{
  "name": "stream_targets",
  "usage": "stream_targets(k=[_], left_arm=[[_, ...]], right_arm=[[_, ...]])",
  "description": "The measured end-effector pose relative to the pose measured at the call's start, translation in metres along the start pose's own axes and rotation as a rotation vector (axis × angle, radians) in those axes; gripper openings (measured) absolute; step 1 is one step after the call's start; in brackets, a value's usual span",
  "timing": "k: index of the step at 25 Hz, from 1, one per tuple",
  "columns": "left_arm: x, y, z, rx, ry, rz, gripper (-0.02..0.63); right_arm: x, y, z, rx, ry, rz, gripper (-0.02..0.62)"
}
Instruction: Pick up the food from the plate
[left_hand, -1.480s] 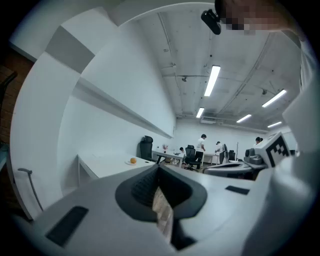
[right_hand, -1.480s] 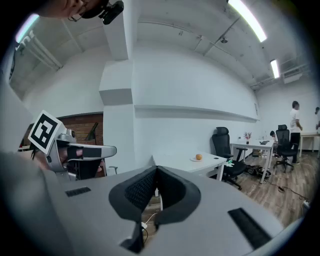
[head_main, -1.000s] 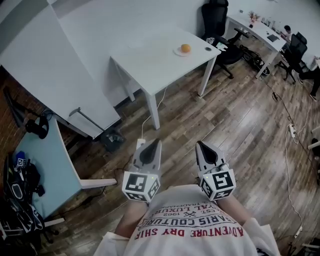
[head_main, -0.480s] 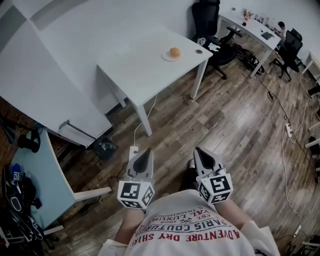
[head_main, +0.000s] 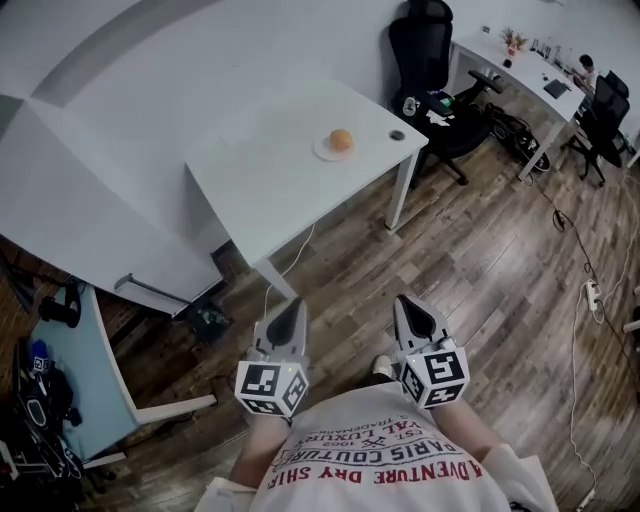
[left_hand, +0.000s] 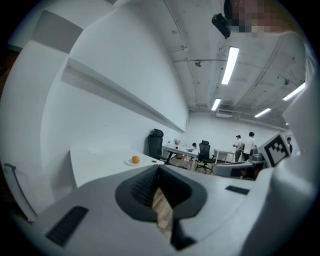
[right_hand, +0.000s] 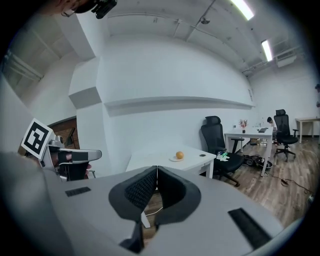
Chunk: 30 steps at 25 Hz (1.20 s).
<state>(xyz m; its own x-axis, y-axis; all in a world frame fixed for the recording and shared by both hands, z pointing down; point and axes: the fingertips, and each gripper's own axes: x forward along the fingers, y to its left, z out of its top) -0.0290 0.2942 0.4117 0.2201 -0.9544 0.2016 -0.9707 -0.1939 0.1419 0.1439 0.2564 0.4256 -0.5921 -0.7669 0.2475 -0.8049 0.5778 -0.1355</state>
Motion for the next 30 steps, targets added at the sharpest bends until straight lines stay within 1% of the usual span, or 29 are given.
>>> stream_targets(k=[6, 8, 12, 17, 21, 26, 30], left_arm=[[0.094, -0.029, 0.015, -0.023, -0.006, 0.005, 0.008], [0.116, -0.035, 0.016, -0.028, -0.003, 0.007, 0.006], [0.15, -0.041, 0.015, -0.025, 0.03, 0.005, 0.006], [0.194, -0.018, 0.012, -0.05, 0.052, 0.018, 0.006], [0.238, -0.001, 0.015, -0.076, 0.061, -0.031, 0.007], [0.302, 0.028, 0.049, -0.048, 0.054, -0.106, 0.006], [0.341, 0.062, 0.076, -0.03, 0.055, -0.149, 0.007]], right_arm=[[0.035, -0.09, 0.023, -0.01, 0.017, 0.002, 0.012], [0.045, -0.111, 0.025, -0.011, 0.028, 0.006, 0.012], [0.067, -0.142, 0.027, 0.007, 0.051, 0.009, 0.012], [0.107, -0.16, 0.028, 0.008, 0.075, 0.02, 0.012], [0.14, -0.171, 0.03, 0.018, 0.092, -0.014, 0.014], [0.19, -0.186, 0.051, 0.034, 0.112, -0.078, 0.012], [0.238, -0.187, 0.072, 0.041, 0.114, -0.103, 0.012]])
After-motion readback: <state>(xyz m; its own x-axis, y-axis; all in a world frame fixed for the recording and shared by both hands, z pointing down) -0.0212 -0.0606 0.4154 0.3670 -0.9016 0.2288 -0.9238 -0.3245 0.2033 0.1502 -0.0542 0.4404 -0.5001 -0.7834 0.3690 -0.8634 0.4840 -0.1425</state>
